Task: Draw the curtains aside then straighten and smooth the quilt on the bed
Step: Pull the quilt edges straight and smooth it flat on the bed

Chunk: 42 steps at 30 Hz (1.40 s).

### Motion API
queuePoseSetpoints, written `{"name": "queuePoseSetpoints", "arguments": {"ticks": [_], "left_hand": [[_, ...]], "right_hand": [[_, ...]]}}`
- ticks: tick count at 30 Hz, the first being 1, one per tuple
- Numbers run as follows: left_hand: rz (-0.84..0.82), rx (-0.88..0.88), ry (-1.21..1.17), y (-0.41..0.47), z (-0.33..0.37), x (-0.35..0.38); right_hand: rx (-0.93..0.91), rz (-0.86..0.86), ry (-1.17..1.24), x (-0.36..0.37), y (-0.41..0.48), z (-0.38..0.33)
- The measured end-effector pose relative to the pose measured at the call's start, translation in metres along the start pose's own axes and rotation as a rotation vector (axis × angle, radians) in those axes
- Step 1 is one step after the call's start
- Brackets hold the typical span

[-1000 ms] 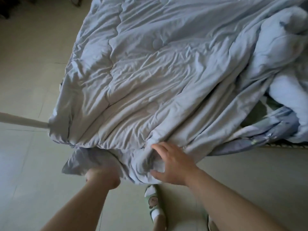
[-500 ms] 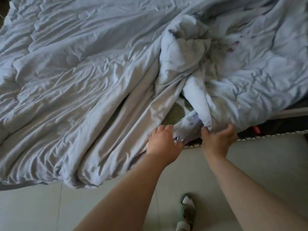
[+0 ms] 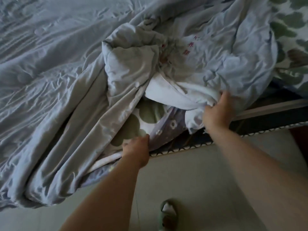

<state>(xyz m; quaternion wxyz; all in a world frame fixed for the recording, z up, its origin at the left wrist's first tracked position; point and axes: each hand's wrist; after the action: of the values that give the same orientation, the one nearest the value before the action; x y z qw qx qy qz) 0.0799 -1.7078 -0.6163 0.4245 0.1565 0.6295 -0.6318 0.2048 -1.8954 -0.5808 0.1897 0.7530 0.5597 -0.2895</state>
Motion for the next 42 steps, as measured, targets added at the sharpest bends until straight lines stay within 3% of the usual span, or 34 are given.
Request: {"name": "queuePoseSetpoints", "arguments": {"ticks": [4,6,8,13,15,17,21,27,34,38,42], "left_hand": [[0.007,0.046,0.140,-0.007,0.013,0.001],[-0.009,0.058,0.159,-0.006,0.016,0.002],[-0.029,0.069,0.156,-0.008,0.017,0.006],[0.064,0.033,0.004,-0.014,0.015,0.020],[0.144,-0.026,-0.135,-0.014,0.013,0.024],[0.180,-0.049,-0.169,-0.013,0.011,0.028],[0.157,0.013,-0.083,-0.015,0.009,0.033],[0.065,0.122,0.028,-0.034,0.017,0.053],[-0.054,0.123,0.022,-0.022,0.016,0.080],[-0.073,0.100,-0.089,-0.023,0.008,0.082],[0.114,0.056,-0.192,-0.024,0.013,0.076]], "right_hand": [[-0.348,0.061,0.070,-0.020,0.057,-0.065],[-0.565,-0.096,0.105,-0.010,0.061,-0.096],[-0.687,-0.415,0.004,0.006,0.052,-0.108],[-0.470,-1.001,-0.625,0.021,0.019,-0.047],[-0.474,-1.127,-0.952,0.015,0.010,-0.015],[-0.628,-1.121,-1.157,0.008,0.003,0.014],[-0.754,-1.080,-1.262,-0.013,-0.007,0.045],[-0.559,-1.015,-1.204,-0.051,-0.040,0.094],[-0.617,-1.042,-1.310,-0.034,-0.059,0.127],[-0.711,-0.892,-1.145,-0.024,-0.071,0.118],[-0.833,-0.755,-0.927,-0.009,-0.078,0.104]]}}
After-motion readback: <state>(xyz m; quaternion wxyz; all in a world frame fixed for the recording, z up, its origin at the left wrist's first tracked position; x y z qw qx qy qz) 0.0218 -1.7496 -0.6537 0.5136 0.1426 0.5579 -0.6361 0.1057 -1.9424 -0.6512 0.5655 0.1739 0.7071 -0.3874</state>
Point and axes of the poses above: each hand's wrist, its own y-axis towards the middle knuckle, its own x-axis out of the palm, z = x × y, and after that the axes turned 3 degrees about -z, right-handed
